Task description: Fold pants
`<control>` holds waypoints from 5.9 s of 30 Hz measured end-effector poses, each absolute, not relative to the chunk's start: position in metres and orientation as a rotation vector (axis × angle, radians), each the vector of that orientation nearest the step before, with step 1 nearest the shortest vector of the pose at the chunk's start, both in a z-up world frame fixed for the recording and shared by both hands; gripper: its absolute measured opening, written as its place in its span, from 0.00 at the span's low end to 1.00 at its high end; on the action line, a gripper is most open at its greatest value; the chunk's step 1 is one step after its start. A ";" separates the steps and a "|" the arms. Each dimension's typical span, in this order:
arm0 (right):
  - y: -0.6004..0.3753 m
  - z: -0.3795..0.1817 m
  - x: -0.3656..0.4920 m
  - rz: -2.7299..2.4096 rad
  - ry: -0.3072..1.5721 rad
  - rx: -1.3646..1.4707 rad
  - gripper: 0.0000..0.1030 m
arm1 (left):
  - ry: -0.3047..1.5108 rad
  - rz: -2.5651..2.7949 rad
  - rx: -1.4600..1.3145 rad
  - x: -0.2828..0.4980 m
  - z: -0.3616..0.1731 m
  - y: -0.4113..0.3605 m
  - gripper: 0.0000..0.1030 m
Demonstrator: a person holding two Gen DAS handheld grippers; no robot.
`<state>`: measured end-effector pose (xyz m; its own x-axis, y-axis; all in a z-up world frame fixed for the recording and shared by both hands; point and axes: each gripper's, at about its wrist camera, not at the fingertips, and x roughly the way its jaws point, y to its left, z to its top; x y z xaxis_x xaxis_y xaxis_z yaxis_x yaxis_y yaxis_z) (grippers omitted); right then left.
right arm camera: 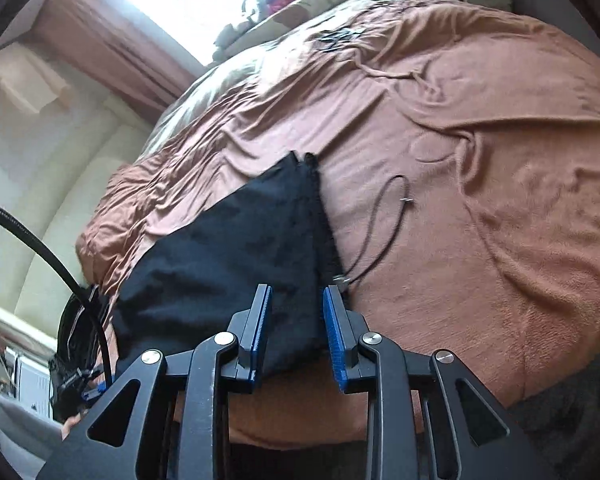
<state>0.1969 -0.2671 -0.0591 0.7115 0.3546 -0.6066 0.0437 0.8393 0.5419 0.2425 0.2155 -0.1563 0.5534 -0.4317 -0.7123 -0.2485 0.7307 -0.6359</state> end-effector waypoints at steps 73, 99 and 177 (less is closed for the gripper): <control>-0.005 -0.105 0.500 0.367 1.120 0.077 0.16 | 1.022 -0.050 -1.095 0.214 -0.180 0.204 0.32; -0.005 -0.111 0.415 0.482 1.164 0.055 0.07 | 1.013 -0.103 -1.045 0.217 -0.177 0.195 0.32; -0.312 -0.062 0.185 0.262 0.807 0.670 0.41 | 1.191 -0.813 -0.480 0.307 -0.091 -0.189 0.06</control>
<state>0.1855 -0.3121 -0.0616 0.6740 0.4590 -0.5789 0.0312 0.7652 0.6430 0.3069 -0.1892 -0.0906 0.1456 -0.7691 -0.6224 0.2996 0.6338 -0.7131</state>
